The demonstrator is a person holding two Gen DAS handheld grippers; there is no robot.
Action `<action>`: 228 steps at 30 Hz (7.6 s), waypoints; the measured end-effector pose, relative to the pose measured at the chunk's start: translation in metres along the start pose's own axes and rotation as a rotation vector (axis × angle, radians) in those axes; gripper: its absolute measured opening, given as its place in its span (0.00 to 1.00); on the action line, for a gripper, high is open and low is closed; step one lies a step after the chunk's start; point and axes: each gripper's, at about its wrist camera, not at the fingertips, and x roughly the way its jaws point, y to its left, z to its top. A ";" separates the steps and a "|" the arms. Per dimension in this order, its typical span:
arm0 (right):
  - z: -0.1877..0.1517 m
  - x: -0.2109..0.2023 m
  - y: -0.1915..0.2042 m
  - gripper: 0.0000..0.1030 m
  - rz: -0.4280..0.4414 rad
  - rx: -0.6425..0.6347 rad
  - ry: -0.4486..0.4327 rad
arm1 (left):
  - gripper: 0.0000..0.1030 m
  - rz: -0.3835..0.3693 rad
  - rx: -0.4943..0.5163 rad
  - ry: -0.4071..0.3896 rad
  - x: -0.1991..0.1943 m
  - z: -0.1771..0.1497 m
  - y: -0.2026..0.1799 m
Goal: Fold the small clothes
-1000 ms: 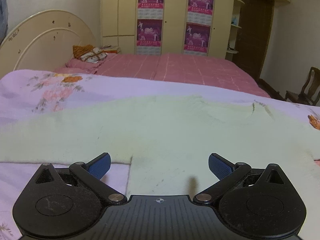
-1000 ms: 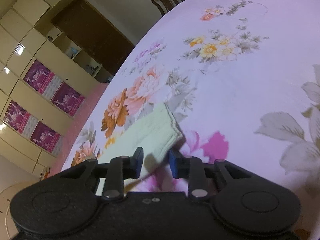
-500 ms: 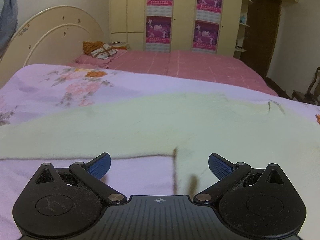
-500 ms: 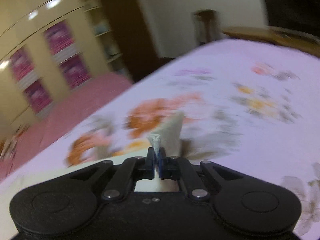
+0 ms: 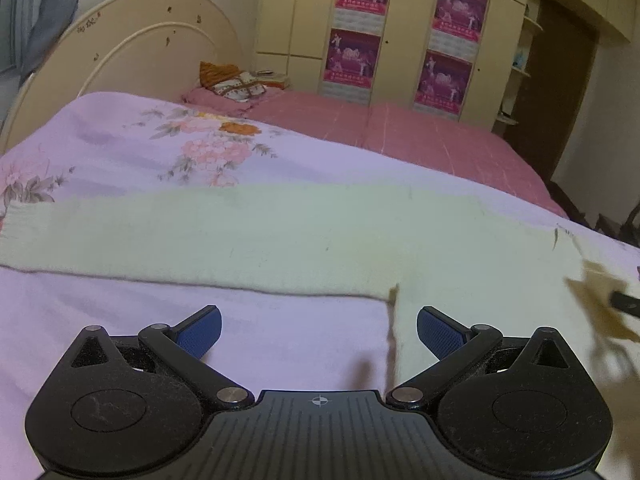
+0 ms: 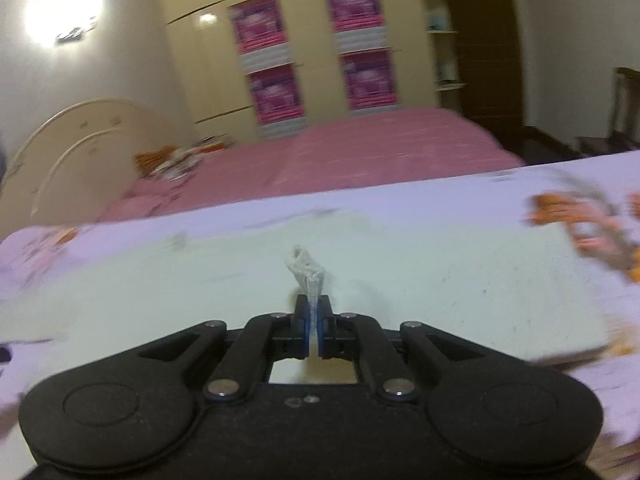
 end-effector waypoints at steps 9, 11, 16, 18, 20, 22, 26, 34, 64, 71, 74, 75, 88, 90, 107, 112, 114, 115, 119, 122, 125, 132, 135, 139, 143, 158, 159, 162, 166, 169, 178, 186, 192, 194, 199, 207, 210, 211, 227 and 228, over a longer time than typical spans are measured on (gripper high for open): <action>-0.018 0.011 0.058 0.23 0.095 -0.217 0.040 | 1.00 -0.159 -0.048 0.004 0.025 0.011 -0.046; -0.020 -0.010 0.042 0.22 0.113 -0.188 0.018 | 0.99 -0.285 -0.040 0.018 0.034 0.012 -0.069; -0.031 -0.049 -0.003 0.20 0.069 -0.088 0.004 | 0.47 -0.464 -0.051 0.167 0.072 0.009 -0.134; -0.031 -0.061 -0.023 0.21 0.043 -0.046 0.003 | 0.47 -0.445 -0.039 0.216 0.090 0.005 -0.158; -0.030 -0.063 -0.035 0.21 0.025 -0.018 -0.002 | 0.47 -0.449 -0.053 0.220 0.102 0.003 -0.171; -0.031 -0.064 -0.044 0.22 0.006 0.010 -0.009 | 0.23 -0.445 -0.043 0.207 0.106 0.005 -0.182; -0.036 -0.067 -0.064 0.22 -0.026 0.064 -0.004 | 0.03 -0.446 -0.034 0.155 0.104 0.014 -0.181; -0.031 -0.053 -0.085 0.30 0.025 0.263 -0.002 | 0.03 -0.348 -0.056 0.110 0.102 0.030 -0.120; -0.028 -0.001 -0.143 0.04 0.114 0.654 0.005 | 0.03 -0.275 -0.016 0.057 0.103 0.028 -0.061; -0.026 0.004 -0.137 0.02 0.069 0.564 0.026 | 0.07 -0.241 0.036 0.091 0.112 0.022 -0.061; -0.023 -0.008 -0.134 0.14 0.051 0.509 0.040 | 0.48 -0.148 0.026 0.036 0.097 0.024 -0.053; -0.022 -0.017 -0.132 0.25 0.042 0.483 0.023 | 0.69 -0.107 0.034 -0.016 0.087 0.024 -0.052; 0.003 0.019 -0.118 0.01 -0.053 0.112 0.058 | 0.67 -0.108 0.224 -0.009 0.103 0.016 -0.091; 0.007 0.012 -0.117 0.09 -0.064 0.080 0.030 | 0.67 -0.132 0.204 -0.069 0.092 0.020 -0.091; 0.045 0.084 -0.130 0.05 -0.092 0.006 0.008 | 0.67 -0.130 0.177 -0.042 0.128 0.022 -0.097; 0.043 0.055 -0.115 0.21 -0.083 0.007 -0.019 | 0.67 -0.109 0.199 -0.106 0.095 0.015 -0.103; 0.035 0.031 -0.107 0.21 -0.053 -0.013 -0.036 | 0.67 -0.143 0.177 -0.108 0.081 0.007 -0.106; 0.029 0.019 -0.102 0.20 -0.036 -0.027 -0.044 | 0.67 -0.159 0.191 -0.103 0.076 0.000 -0.112; 0.003 0.007 -0.084 0.20 -0.028 -0.057 -0.008 | 0.67 -0.148 0.252 -0.032 0.078 -0.020 -0.133; -0.008 0.016 -0.086 0.17 -0.086 -0.050 0.053 | 0.71 -0.136 0.245 -0.042 0.076 -0.021 -0.126; 0.001 0.002 -0.085 0.18 -0.090 -0.001 0.033 | 0.71 -0.109 0.190 -0.113 0.048 -0.016 -0.099; -0.001 -0.042 -0.084 0.22 -0.037 0.045 -0.016 | 0.71 0.007 -0.195 -0.079 0.026 -0.030 0.063; -0.004 -0.046 -0.079 0.22 -0.025 0.056 0.000 | 0.69 0.025 -0.470 -0.105 0.019 -0.038 0.149; -0.012 -0.047 -0.067 0.22 -0.002 0.063 0.025 | 0.69 0.028 -0.695 -0.163 0.013 -0.040 0.220; -0.009 -0.040 -0.066 0.22 -0.008 0.121 0.027 | 0.54 0.004 -0.809 -0.190 0.025 -0.041 0.259; -0.006 -0.019 -0.086 0.22 -0.036 0.195 0.050 | 0.02 0.064 -0.805 -0.178 0.045 -0.027 0.269; -0.007 -0.019 -0.087 0.22 -0.036 0.198 0.050 | 0.02 0.051 -0.786 -0.200 0.039 -0.026 0.264; -0.008 -0.022 -0.090 0.22 -0.034 0.206 0.045 | 0.02 0.004 -0.618 -0.237 0.028 -0.002 0.229; -0.008 -0.023 -0.090 0.22 -0.030 0.216 0.038 | 0.02 -0.108 -0.334 -0.249 0.025 0.035 0.141; -0.010 -0.025 -0.088 0.22 -0.020 0.224 0.035 | 0.02 -0.187 -0.149 -0.239 0.030 0.051 0.059; -0.013 -0.040 -0.096 0.22 -0.007 0.250 0.021 | 0.02 -0.351 0.247 -0.096 0.069 0.026 -0.157; -0.017 -0.043 -0.107 0.25 0.017 0.283 0.037 | 0.70 -0.441 0.335 -0.095 0.041 -0.019 -0.210; -0.005 -0.016 -0.077 0.27 0.143 0.272 0.050 | 0.70 -0.232 0.235 -0.102 0.025 -0.019 -0.134; -0.001 -0.001 -0.065 0.29 0.150 0.262 0.061 | 0.70 -0.154 0.206 -0.099 0.022 -0.019 -0.103; 0.004 0.039 -0.052 0.29 0.150 0.297 0.137 | 0.70 -0.081 0.060 -0.028 0.036 -0.010 -0.042; 0.020 0.050 -0.027 0.05 0.166 0.152 0.105 | 0.70 -0.137 -0.040 -0.038 0.059 -0.009 -0.036; 0.037 0.022 -0.027 0.05 0.164 0.128 -0.020 | 0.70 -0.123 -0.014 -0.025 0.067 -0.004 -0.042; 0.042 0.016 -0.032 0.05 0.158 0.141 -0.048 | 0.70 -0.126 -0.009 -0.024 0.068 -0.004 -0.045; 0.048 -0.003 -0.074 0.06 0.080 0.173 -0.069 | 0.70 -0.029 -0.023 0.017 0.069 -0.004 -0.047; 0.048 -0.005 -0.076 0.06 0.075 0.171 -0.073 | 0.70 -0.032 -0.023 0.017 0.069 -0.004 -0.046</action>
